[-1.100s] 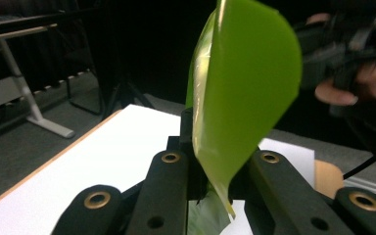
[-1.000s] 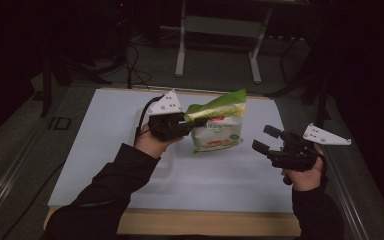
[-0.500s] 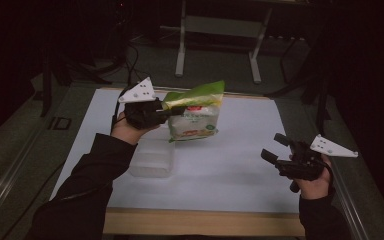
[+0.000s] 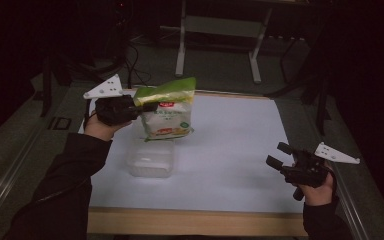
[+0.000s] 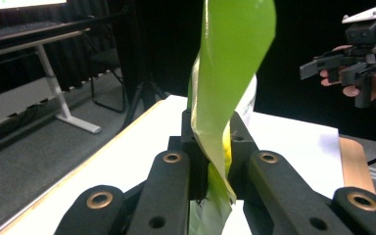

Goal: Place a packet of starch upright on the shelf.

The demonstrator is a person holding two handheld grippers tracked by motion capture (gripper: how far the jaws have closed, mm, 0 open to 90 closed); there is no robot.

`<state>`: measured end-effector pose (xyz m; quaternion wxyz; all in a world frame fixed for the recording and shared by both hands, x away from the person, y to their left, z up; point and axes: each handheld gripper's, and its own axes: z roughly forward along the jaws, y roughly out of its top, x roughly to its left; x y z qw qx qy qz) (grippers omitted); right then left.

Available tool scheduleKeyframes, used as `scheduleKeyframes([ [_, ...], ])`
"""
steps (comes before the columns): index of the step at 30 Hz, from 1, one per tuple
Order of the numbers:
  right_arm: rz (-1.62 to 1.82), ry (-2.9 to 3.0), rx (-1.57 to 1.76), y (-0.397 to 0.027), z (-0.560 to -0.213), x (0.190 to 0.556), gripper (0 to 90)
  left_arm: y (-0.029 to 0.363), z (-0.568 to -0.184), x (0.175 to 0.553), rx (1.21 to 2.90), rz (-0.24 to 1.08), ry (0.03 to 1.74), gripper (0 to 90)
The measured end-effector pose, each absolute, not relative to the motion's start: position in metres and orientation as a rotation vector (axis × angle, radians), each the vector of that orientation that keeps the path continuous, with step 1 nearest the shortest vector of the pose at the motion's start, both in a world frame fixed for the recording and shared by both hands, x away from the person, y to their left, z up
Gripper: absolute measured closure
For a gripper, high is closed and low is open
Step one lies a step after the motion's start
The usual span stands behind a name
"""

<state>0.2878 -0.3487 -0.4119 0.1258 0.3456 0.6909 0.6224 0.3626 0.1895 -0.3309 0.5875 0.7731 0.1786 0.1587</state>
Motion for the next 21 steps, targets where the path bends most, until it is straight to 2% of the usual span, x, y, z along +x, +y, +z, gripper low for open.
scheduleKeyframes([
  [9, 1.827, 2.021, 1.045, -0.349, -0.416, 0.289, 18.6, 0.220, -0.354, 0.373, 1.812, 0.352, 0.406, 83.8],
  [21, 1.843, 2.058, 1.054, -0.346, -0.421, 0.292, 18.4, 0.226, -0.390, 0.386, 1.872, 0.268, 0.420, 83.7],
])
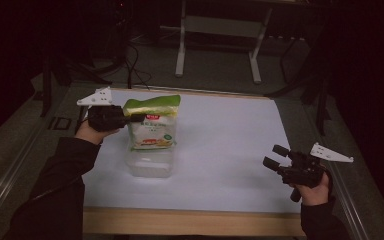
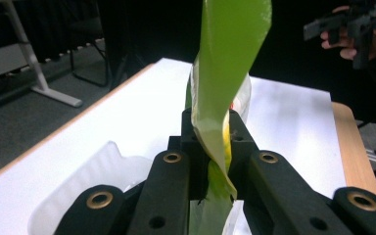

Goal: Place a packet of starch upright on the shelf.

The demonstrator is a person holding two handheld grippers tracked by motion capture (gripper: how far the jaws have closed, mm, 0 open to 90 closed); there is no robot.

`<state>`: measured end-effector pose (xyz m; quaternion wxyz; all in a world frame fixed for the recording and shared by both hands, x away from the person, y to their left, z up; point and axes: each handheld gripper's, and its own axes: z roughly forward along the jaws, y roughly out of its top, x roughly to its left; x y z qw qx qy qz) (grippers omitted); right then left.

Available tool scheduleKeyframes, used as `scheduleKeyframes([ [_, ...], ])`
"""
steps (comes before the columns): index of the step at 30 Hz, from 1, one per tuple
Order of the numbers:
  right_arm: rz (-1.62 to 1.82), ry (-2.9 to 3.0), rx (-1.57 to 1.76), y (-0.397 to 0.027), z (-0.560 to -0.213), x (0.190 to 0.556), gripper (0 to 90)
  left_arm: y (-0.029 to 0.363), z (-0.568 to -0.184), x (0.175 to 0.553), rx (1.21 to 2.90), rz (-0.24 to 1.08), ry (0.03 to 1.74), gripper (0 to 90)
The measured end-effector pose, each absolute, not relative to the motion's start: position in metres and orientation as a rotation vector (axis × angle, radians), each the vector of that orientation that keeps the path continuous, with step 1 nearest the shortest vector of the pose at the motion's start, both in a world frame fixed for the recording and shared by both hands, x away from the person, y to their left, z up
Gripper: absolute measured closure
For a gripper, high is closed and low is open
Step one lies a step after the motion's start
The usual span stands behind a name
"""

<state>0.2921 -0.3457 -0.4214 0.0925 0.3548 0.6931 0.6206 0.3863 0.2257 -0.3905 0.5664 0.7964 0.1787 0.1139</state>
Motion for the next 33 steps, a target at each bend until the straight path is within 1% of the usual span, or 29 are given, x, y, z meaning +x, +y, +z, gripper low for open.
scheduleKeyframes([
  [5, 1.844, 2.060, 1.060, -0.347, -0.423, 0.292, 18.4, 0.233, -0.403, 0.389, 1.859, 0.270, 0.465, 83.8],
  [9, 1.846, 2.060, 1.062, -0.346, -0.424, 0.293, 18.4, 0.236, -0.409, 0.391, 1.900, 0.271, 0.493, 83.8],
  [11, 1.844, 2.062, 1.065, -0.346, -0.425, 0.293, 18.4, 0.233, -0.414, 0.392, 1.934, 0.273, 0.492, 83.8],
  [15, 1.841, 2.069, 1.061, -0.344, -0.427, 0.293, 18.5, 0.226, -0.423, 0.393, 1.934, 0.251, 0.462, 83.8],
  [18, 1.835, 2.073, 1.061, -0.344, -0.428, 0.293, 18.5, 0.222, -0.430, 0.394, 1.975, 0.260, 0.475, 83.9],
  [19, 1.835, 2.075, 1.066, -0.344, -0.428, 0.293, 18.5, 0.219, -0.440, 0.396, 1.998, 0.259, 0.490, 83.9],
  [20, 1.831, 2.076, 1.064, -0.344, -0.429, 0.293, 18.5, 0.220, -0.443, 0.396, 1.987, 0.258, 0.496, 83.9],
  [33, 1.829, 2.092, 1.070, -0.343, -0.432, 0.294, 18.5, 0.223, -0.445, 0.397, 1.957, 0.254, 0.534, 83.5],
])
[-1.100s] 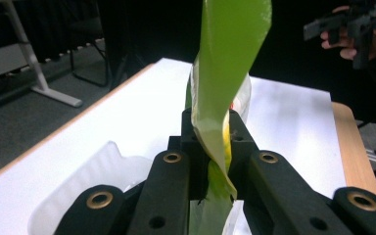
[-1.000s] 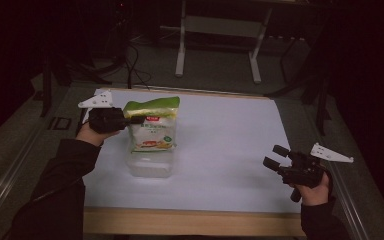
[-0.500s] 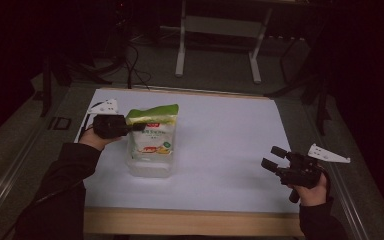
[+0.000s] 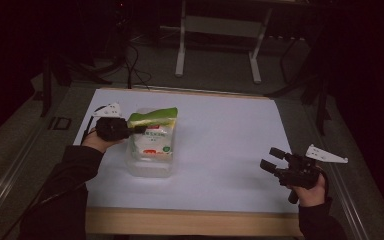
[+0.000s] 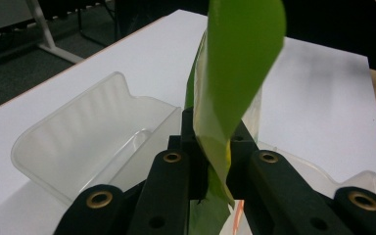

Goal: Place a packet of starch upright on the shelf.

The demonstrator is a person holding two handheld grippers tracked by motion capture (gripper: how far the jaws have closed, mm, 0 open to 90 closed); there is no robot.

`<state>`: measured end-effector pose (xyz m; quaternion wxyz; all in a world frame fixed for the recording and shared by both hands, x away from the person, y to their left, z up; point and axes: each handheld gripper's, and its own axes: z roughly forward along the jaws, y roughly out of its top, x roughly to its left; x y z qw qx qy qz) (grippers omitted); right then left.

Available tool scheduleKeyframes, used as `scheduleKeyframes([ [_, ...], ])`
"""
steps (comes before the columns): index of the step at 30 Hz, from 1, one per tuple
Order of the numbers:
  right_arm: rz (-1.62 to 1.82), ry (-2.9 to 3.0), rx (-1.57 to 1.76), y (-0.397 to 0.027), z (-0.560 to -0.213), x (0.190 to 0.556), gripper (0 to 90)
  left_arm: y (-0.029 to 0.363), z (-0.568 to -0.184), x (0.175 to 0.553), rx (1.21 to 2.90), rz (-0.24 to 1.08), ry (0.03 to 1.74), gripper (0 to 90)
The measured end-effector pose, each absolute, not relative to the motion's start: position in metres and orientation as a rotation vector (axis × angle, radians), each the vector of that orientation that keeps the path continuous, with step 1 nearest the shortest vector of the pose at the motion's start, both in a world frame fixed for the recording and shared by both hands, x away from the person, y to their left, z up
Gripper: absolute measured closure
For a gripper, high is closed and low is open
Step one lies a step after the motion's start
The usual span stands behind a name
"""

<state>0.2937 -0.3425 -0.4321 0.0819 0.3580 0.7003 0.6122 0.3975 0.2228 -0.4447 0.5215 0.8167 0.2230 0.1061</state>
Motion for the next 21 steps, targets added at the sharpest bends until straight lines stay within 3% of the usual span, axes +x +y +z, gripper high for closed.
scheduleKeyframes([
  [6, 1.799, 2.090, 1.065, -0.341, -0.432, 0.293, 18.4, 0.225, -0.442, 0.394, 1.934, 0.258, 0.597, 73.9],
  [8, 1.782, 2.086, 1.076, -0.341, -0.432, 0.294, 18.3, 0.226, -0.440, 0.393, 1.922, 0.264, 0.635, 60.9],
  [10, 1.766, 2.086, 1.072, -0.341, -0.432, 0.294, 18.0, 0.229, -0.438, 0.392, 1.900, 0.258, 0.674, 57.8],
  [17, 1.710, 2.077, 1.066, -0.340, -0.435, 0.295, 15.8, 0.238, -0.433, 0.380, 1.847, 0.368, 0.768, 12.3],
  [20, 1.693, 2.086, 1.065, -0.340, -0.436, 0.295, 15.8, 0.237, -0.433, 0.373, 1.862, 0.371, 0.796, 1.2],
  [21, 1.682, 2.088, 1.064, -0.340, -0.437, 0.295, 15.8, 0.237, -0.434, 0.370, 1.855, 0.373, 0.803, 1.2],
])
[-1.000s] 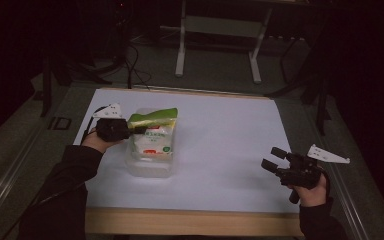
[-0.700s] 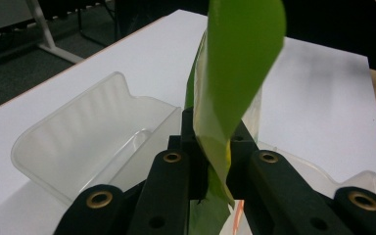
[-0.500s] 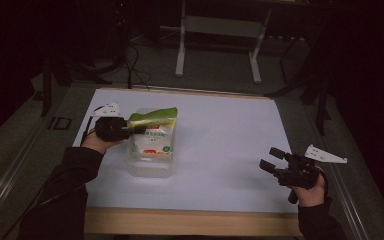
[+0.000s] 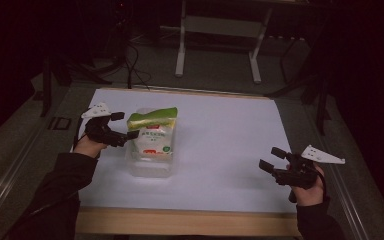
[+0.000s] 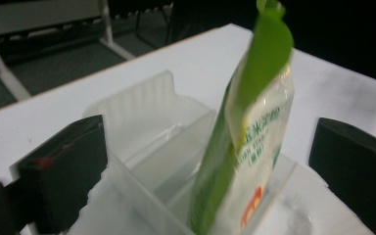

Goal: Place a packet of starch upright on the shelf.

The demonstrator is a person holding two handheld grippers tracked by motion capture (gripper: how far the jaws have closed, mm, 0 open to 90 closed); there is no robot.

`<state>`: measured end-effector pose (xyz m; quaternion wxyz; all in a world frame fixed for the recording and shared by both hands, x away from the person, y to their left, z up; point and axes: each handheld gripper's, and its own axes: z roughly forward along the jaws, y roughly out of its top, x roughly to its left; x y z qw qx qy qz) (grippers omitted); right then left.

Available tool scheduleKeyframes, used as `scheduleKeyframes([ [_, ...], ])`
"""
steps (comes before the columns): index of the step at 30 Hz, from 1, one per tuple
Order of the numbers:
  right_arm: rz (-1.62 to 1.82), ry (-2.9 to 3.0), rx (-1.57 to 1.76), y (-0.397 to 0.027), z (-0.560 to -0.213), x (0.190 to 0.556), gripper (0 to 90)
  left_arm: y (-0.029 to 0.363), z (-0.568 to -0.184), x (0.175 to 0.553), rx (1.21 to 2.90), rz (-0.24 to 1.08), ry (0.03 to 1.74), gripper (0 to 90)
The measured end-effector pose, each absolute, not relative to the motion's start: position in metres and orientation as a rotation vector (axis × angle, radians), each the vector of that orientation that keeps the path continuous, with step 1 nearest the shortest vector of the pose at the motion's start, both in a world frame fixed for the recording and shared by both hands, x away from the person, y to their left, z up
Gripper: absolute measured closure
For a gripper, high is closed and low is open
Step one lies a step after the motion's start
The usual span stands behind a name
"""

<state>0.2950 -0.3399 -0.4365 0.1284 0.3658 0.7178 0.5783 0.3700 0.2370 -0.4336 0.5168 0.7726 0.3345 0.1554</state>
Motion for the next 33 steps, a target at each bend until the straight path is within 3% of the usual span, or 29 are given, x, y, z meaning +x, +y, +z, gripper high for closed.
scheduleKeyframes([
  [14, 1.671, 2.112, 1.089, -0.339, -0.443, 0.294, 15.7, 0.241, -0.428, 0.321, 1.773, 0.434, 0.922, 1.2],
  [24, 1.662, 2.124, 1.087, -0.337, -0.446, 0.294, 15.7, 0.223, -0.412, 0.279, 1.730, 0.404, 0.813, 1.2],
  [33, 1.662, 2.137, 1.075, -0.335, -0.447, 0.292, 15.8, 0.195, -0.420, 0.255, 1.764, 0.334, 0.698, 1.3],
])
